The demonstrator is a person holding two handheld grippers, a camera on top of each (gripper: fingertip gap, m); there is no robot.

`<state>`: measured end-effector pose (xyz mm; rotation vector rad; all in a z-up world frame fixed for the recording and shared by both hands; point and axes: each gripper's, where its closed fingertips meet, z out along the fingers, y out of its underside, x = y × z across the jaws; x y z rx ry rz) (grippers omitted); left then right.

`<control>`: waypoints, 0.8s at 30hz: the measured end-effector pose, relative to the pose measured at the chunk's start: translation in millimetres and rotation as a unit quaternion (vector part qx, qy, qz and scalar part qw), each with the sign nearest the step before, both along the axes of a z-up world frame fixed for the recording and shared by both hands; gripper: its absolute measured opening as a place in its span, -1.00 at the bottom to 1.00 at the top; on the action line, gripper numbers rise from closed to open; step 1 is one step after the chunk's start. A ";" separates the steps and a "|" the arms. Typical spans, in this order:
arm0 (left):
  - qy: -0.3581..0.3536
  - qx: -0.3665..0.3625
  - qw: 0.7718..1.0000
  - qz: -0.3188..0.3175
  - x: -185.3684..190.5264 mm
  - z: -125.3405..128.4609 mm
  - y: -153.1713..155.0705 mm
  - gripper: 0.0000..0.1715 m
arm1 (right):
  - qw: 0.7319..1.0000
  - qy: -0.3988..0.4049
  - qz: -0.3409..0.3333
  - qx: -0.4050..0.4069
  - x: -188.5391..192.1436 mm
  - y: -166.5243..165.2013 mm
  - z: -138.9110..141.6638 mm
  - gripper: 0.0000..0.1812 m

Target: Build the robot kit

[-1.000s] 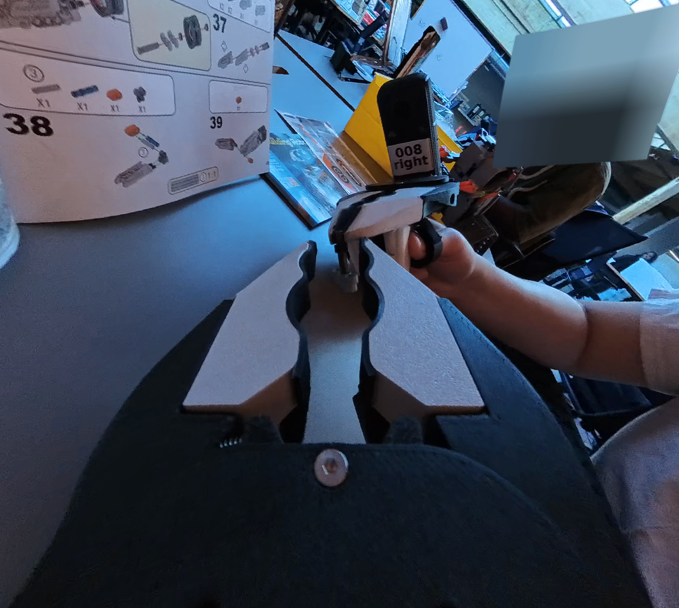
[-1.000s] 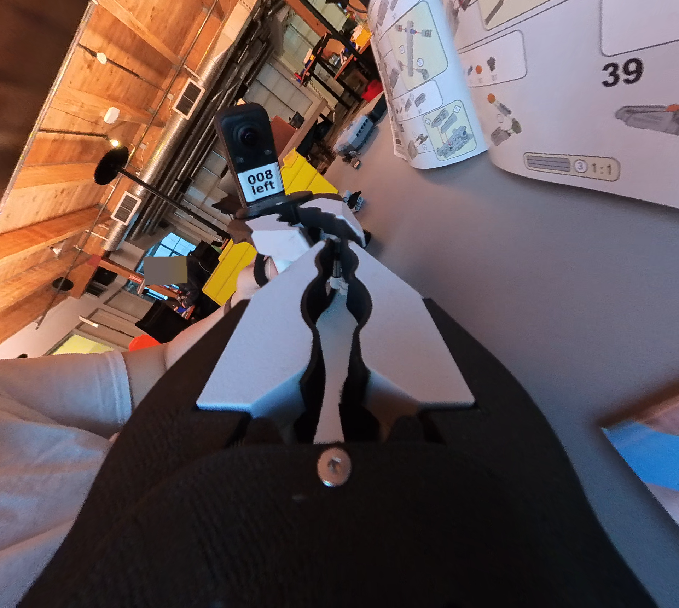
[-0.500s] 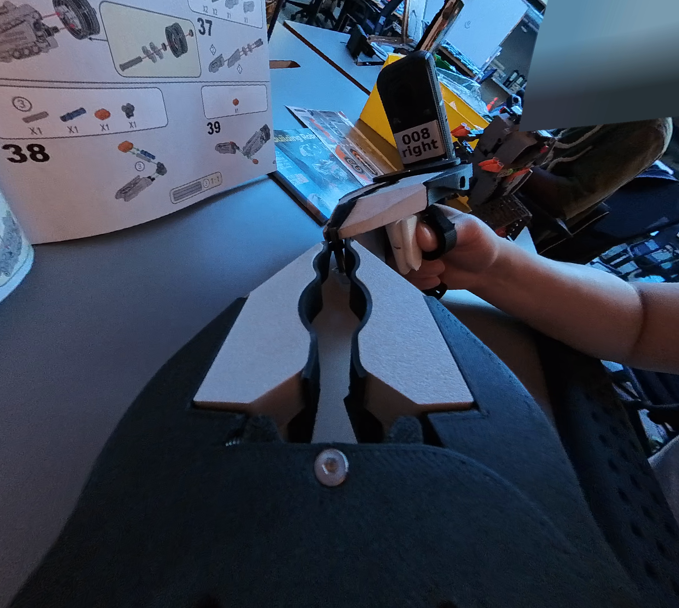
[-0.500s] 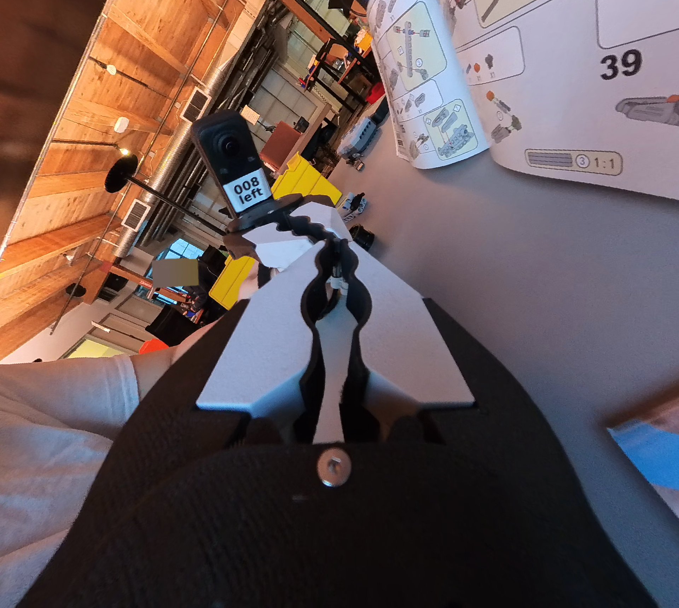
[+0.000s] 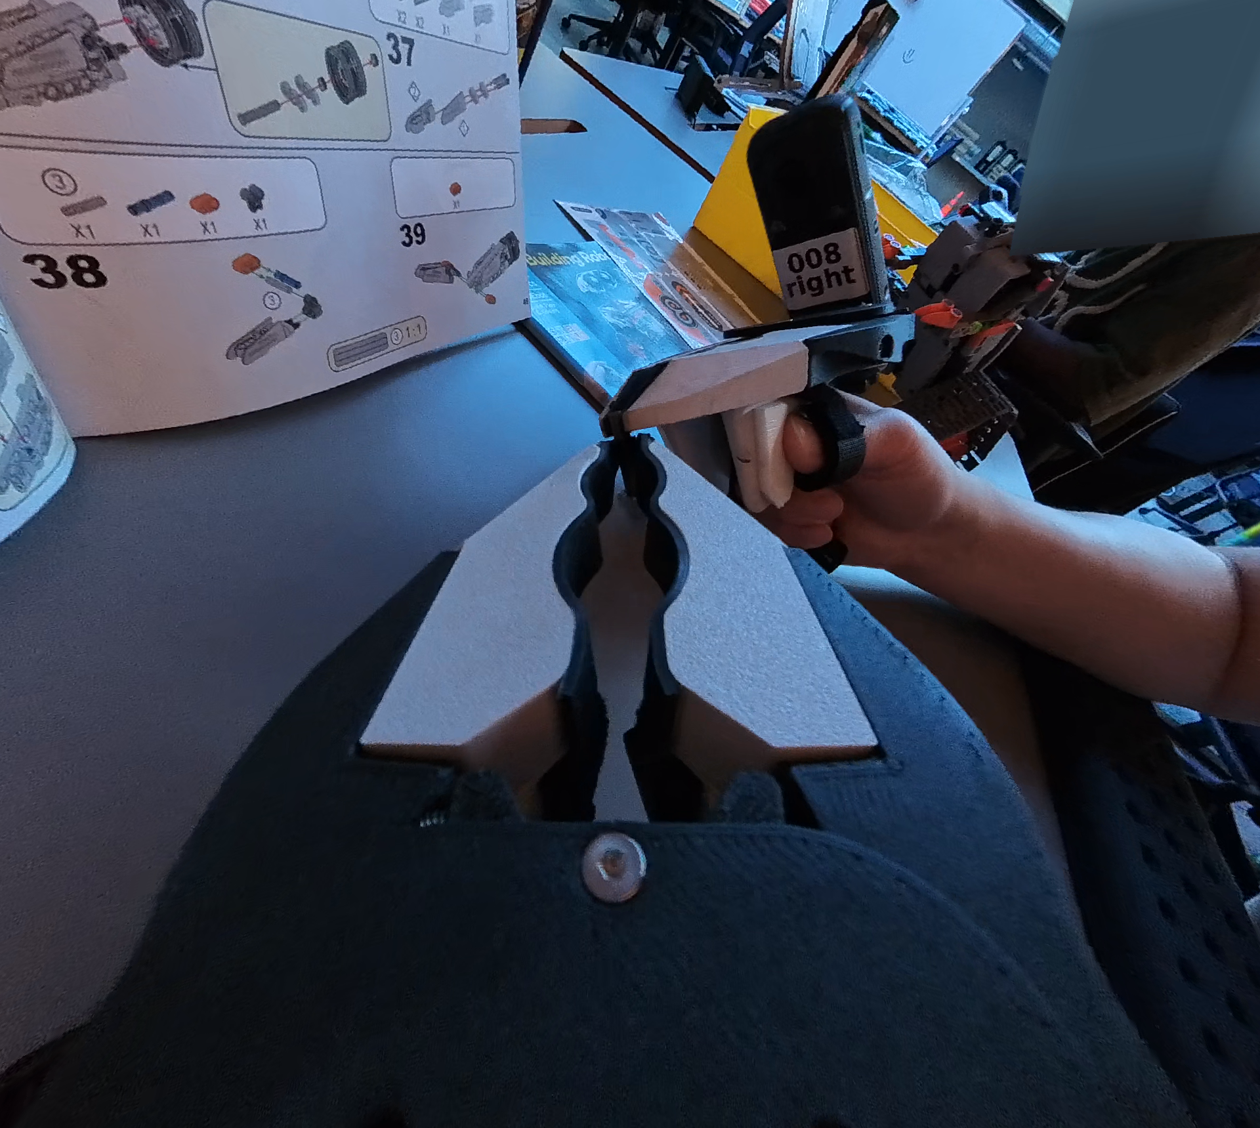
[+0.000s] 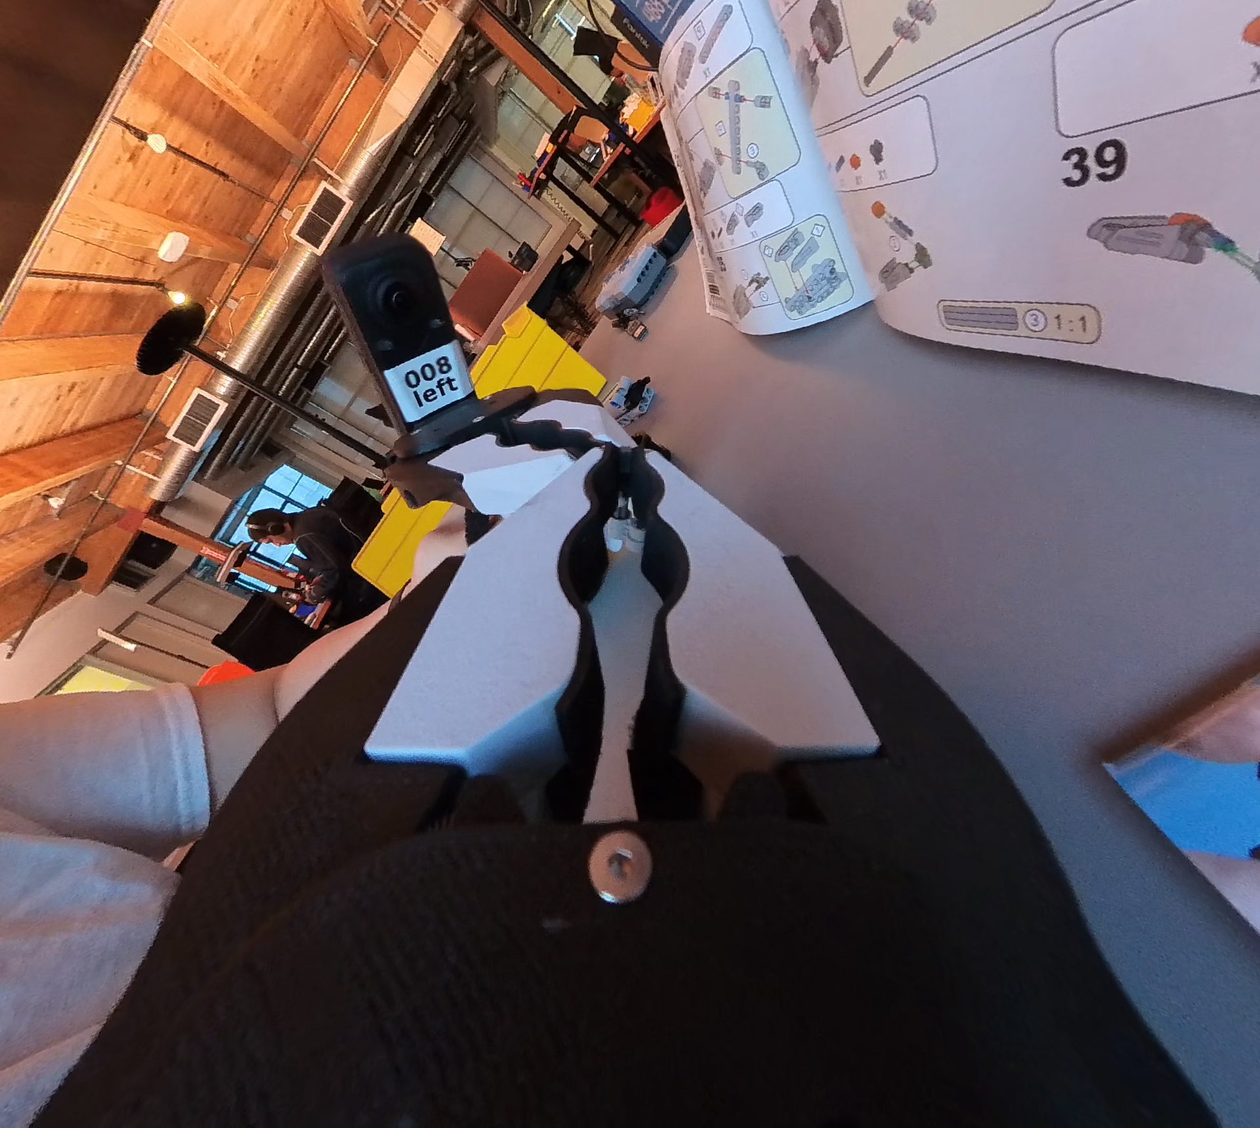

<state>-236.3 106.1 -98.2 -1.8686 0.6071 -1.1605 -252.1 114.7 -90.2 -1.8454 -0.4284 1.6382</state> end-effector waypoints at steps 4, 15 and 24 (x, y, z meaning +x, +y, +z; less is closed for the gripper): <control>-0.010 -0.008 1.000 0.001 0.7 0.5 -0.4 -0.95 | 1.000 0.004 0.000 -0.001 0.9 0.3 1.0 -0.98; -0.016 -0.017 1.000 0.000 1.1 -0.5 -0.5 -0.95 | 1.000 0.003 -0.006 0.004 2.1 2.1 1.2 -0.98; -0.189 -0.129 0.972 -0.053 -9.0 18.2 0.6 -0.78 | 0.999 0.031 -0.004 -0.009 7.1 7.3 5.9 -0.97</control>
